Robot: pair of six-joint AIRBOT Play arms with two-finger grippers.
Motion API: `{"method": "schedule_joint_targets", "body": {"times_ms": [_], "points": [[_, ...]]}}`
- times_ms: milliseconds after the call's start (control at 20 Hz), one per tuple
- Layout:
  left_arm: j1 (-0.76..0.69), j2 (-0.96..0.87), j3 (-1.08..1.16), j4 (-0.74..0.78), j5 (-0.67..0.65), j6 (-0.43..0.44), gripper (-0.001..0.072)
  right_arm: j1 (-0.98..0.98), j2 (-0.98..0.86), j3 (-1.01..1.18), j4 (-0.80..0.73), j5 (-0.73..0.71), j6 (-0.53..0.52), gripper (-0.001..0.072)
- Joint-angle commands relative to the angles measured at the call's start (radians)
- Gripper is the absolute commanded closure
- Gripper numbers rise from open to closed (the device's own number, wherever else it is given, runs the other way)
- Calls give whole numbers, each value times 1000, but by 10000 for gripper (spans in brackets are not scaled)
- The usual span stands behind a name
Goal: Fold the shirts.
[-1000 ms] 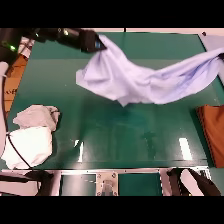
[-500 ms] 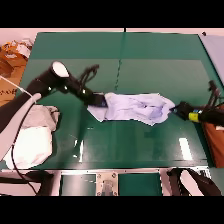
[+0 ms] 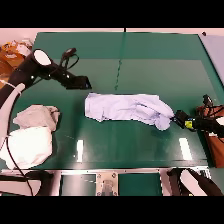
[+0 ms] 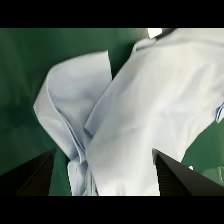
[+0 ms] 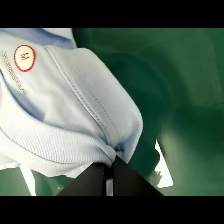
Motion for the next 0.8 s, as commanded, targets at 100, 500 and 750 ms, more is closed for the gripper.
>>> {"method": "schedule_joint_targets", "body": {"times_ms": [100,500,750], "points": [[-58,-86,57,27,-5,-14,11,-2,-49,-4,14,-27,6,686],[-201,-188,92,93,-68,28,682,-2,-55,-4,14,-69,2,687],[-199,-188,308,265,-232,11,683,-2,-56,-4,14,-69,2,687]]}}
